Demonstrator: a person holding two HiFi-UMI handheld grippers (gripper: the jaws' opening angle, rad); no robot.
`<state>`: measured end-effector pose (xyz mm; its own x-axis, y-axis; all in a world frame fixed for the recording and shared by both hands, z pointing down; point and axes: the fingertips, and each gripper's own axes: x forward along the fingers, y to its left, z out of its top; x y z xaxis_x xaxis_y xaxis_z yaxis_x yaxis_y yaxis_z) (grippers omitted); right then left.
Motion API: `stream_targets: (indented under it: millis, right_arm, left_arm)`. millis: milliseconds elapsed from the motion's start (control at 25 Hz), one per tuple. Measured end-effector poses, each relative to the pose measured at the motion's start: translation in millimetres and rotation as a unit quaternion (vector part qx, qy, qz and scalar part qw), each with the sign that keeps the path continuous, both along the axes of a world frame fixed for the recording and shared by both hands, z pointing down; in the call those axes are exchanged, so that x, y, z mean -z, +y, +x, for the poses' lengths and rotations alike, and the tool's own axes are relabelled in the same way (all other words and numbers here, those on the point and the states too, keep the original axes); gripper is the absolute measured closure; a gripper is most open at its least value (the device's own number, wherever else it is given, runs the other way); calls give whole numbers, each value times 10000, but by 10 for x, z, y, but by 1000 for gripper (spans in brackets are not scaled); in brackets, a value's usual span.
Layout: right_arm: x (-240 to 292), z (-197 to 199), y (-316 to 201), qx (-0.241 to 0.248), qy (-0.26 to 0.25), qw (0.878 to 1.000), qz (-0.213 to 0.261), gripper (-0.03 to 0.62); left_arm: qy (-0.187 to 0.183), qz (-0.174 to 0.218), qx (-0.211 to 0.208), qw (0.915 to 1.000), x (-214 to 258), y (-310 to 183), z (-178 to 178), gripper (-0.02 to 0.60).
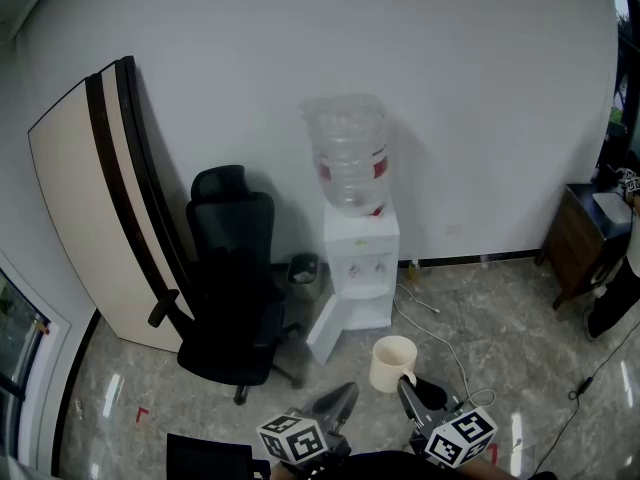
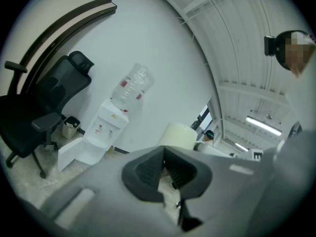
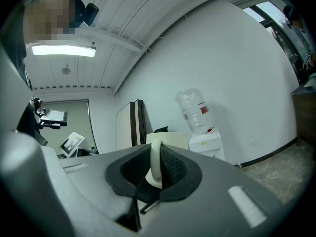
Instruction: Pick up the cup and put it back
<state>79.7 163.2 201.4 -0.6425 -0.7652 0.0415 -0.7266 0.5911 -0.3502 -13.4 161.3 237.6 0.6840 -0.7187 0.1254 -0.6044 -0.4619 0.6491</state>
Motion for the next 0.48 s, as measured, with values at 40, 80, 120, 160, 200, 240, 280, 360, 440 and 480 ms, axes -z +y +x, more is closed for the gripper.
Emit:
stream_targets:
  millis: [40,80,120,160,200,240,280,360,440,480]
  right_arm:
    - [-1,5,-2,3,1,10000,0,549]
    - [-3,13,-5,7,-1,10000,3,549]
    - [-6,25,-8,8,-6,10000,3,549]
    - [-10,44,-10,4,-11,10000,-2,549]
    - [-15,67,-15,-1,-16,10000,-13,549]
    - [-21,90,-20,-5,-20,10000,-27,549]
    - [-27,116,-26,-6,-23,10000,-43,549]
    - [-39,186,-34,-4,-26,10000,-77,549]
    - [-61,296,-37,-14,-27,9999,-126,549]
    - [-76,366,-43,-20,-26,9999,-152,549]
  left_arm:
    - [1,-5,4,10000,-3,-2,4,577]
    - [1,-12,15,10000,-8,-6,6,577]
    - [2,-23,29,10000,-15,-10,10,577]
    - [4,-38,40,10000,-24,-13,20,577]
    - [4,-57,47,10000,-34,-16,35,577]
    - [1,-83,52,10000,-47,-20,53,577]
    - [-2,-116,57,9999,-61,-27,76,577]
    - [-1,-181,65,9998,-87,-39,140,577]
    - [-2,-229,68,9997,-109,-44,241,577]
    - [-3,-247,71,9997,-120,-47,302,577]
